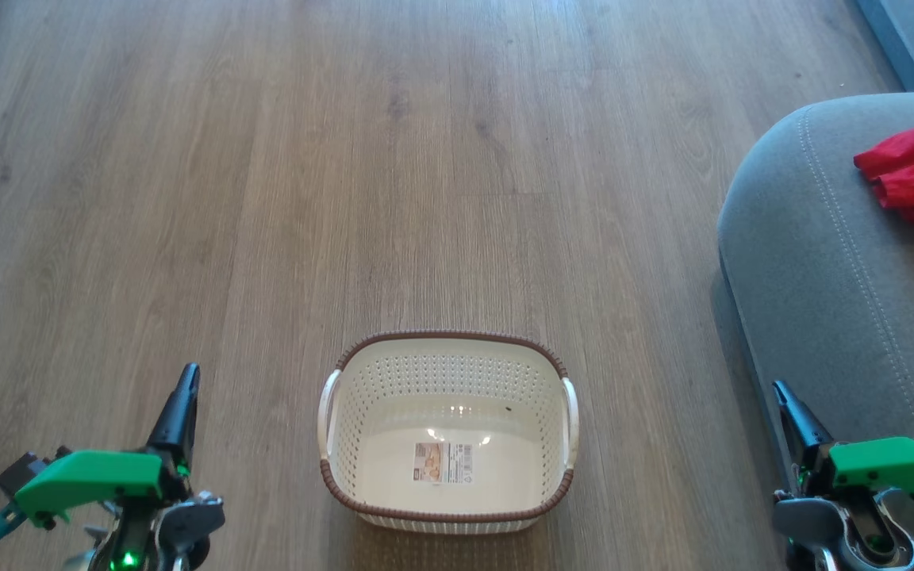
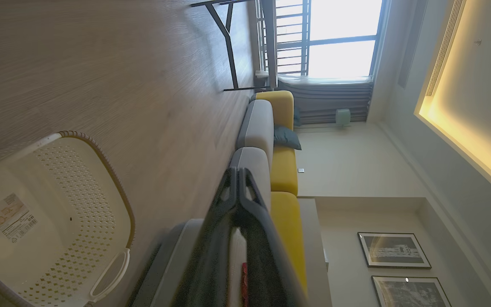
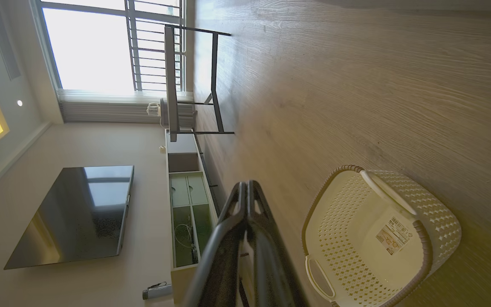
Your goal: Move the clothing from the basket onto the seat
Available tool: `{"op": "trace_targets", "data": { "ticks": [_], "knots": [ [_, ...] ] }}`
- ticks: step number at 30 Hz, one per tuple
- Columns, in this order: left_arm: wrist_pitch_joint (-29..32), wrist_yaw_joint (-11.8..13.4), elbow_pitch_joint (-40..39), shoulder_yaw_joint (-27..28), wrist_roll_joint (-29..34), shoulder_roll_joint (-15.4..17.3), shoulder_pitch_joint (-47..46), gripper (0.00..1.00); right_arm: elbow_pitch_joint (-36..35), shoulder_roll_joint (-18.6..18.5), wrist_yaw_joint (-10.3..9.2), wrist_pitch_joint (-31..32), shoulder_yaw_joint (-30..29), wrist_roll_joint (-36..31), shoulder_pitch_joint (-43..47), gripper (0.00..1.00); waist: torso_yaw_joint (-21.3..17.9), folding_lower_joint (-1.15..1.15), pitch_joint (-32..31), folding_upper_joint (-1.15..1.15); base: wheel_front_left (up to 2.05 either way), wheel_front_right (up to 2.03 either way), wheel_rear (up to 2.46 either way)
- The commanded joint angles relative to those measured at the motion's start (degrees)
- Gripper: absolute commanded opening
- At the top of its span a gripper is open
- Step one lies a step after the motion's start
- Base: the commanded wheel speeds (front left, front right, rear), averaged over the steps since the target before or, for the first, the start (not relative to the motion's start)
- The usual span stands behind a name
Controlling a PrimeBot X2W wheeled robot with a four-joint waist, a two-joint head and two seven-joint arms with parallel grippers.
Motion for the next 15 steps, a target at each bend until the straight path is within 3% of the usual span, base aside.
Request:
{"op": "trace_targets", "data": {
  "ticks": [1,8,15],
  "knots": [
    [0.5,-0.9,-2.1,2.7,-1.2,-0.1,-3.5,0.00,-2.2,-0.7,0.37,0.5,0.9,1.8,-3.4,0.00,0.0,0.00,0.0,0.00,0.00,0.00,0.00],
    [1.6,-1.4,-2.4,4.7,-4.2,-1.0,-3.7,0.00,-2.4,-0.7,0.40,1.5,0.7,6.7,-3.8,0.00,-0.2,0.00,0.0,0.00,0.00,0.00,0.00],
    [1.7,-1.4,-2.4,4.8,-4.3,-1.0,-3.7,0.00,-2.4,-0.7,0.40,1.5,0.7,6.9,-3.8,0.00,-0.2,0.00,0.0,0.00,0.00,0.00,0.00]
  ]
}}
